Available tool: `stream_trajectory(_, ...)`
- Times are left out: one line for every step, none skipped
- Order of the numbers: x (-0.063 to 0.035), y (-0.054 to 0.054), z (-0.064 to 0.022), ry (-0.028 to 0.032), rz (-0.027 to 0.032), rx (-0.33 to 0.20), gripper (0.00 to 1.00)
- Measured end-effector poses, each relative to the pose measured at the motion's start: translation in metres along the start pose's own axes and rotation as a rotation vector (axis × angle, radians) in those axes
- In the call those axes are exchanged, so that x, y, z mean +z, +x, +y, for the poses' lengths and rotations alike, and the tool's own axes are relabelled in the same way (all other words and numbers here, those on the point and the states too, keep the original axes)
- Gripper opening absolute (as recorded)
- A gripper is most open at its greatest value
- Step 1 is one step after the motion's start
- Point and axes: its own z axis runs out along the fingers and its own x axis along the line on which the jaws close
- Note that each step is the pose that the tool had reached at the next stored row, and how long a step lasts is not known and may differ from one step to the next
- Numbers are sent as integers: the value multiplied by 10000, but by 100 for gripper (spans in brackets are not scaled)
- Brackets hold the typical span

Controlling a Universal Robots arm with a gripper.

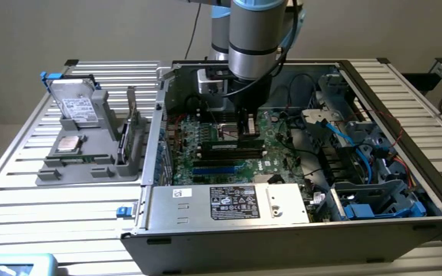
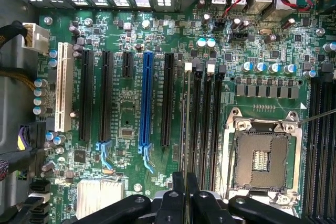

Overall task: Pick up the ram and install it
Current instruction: 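Insert the ram into the slot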

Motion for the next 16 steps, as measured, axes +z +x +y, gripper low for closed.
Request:
stream_trajectory(2,0,0,-1,4,14,13)
stream_trajectory(5,0,0,-1,7,24,13)
stream_trajectory(7,0,0,-2,8,32,13)
stream_trajectory(9,-3,0,-1,9,38,13)
stream_trajectory(11,-9,0,-2,11,46,13)
stream_trajectory(14,-15,0,-2,12,53,13)
stream_trajectory(16,-17,-1,-2,13,58,13)
stream_trajectory(16,-16,-1,-3,17,62,13)
stream_trajectory(16,-17,0,-4,18,67,13)
stream_trajectory(18,-17,0,-3,18,73,13)
stream_trajectory(20,-17,0,-3,17,80,13)
stream_trajectory(23,-17,0,-3,16,86,13)
stream_trajectory(29,-18,0,-2,16,96,13)
stream_trajectory(34,-19,0,-3,16,105,13)
stream_trajectory(38,-19,0,-4,18,114,13)
stream_trajectory(41,-19,0,-5,18,122,13)
